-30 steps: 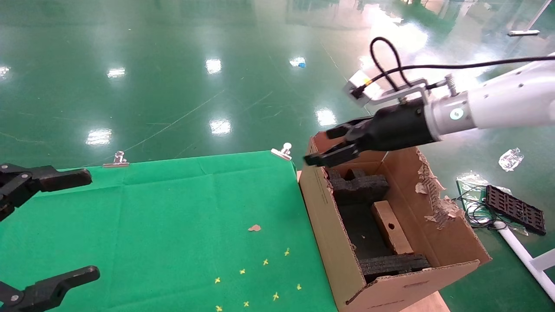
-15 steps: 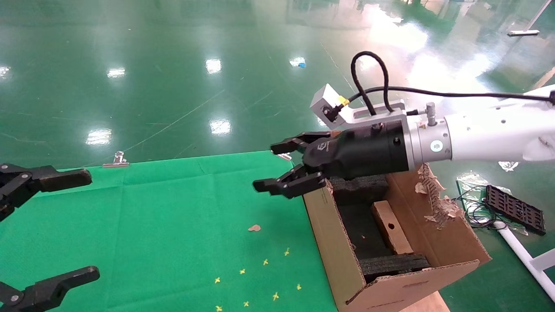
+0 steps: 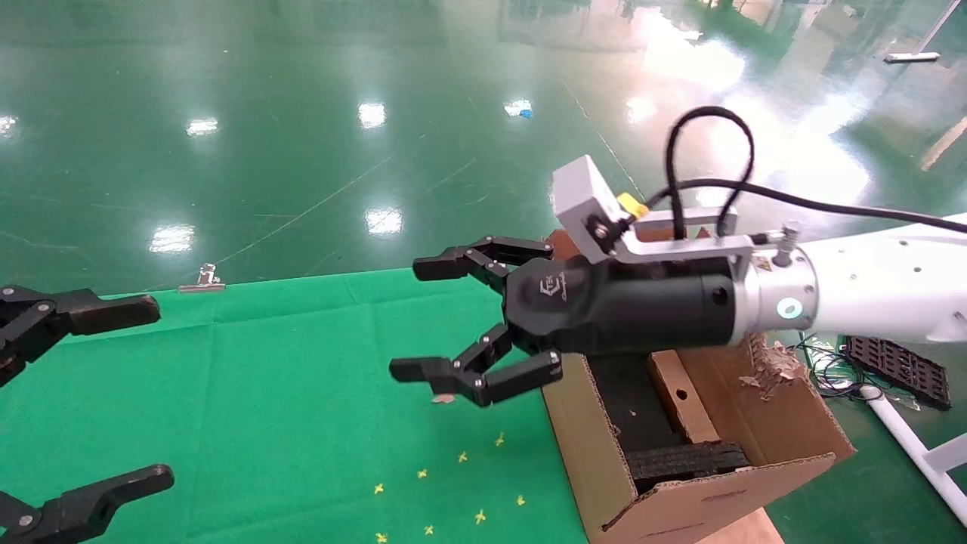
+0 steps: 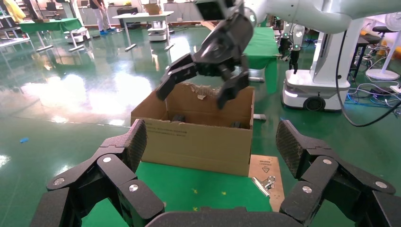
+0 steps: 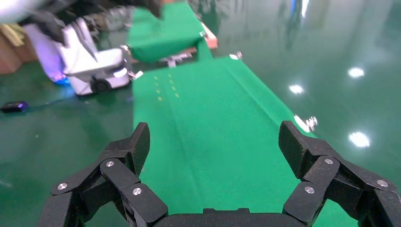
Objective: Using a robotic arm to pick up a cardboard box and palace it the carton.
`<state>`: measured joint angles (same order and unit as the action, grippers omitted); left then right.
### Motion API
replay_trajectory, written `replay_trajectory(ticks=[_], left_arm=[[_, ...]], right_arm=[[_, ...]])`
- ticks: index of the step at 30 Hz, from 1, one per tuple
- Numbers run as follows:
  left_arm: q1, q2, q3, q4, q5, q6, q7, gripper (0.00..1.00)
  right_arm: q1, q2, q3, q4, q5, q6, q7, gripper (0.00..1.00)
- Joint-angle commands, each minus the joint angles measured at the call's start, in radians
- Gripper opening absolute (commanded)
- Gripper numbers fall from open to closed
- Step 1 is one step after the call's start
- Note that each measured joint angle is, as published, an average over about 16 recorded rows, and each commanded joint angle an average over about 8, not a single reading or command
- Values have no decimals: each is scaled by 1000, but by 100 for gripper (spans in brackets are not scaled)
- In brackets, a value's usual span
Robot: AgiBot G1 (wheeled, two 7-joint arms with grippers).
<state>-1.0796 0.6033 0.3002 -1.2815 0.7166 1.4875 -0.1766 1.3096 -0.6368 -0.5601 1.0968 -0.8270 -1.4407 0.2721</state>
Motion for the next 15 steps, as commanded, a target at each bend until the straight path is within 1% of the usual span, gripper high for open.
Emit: replay_trajectory(ticks=[1,8,12,15], left_arm=[[0,0,0,0,0,0,0,100],[0,0,0,0,0,0,0,100],[0,0,1,0,0,0,0,100],[0,0,1,0,-1,-1,0,100]], right_arm=[[-38,4,45,30,16,-9,-14,100],[-170,19,203,136,70,-40,-61,100],[-230,25,275,183,94,-54,-82,100],[-260,28,311,205,107,-60,-90,100]])
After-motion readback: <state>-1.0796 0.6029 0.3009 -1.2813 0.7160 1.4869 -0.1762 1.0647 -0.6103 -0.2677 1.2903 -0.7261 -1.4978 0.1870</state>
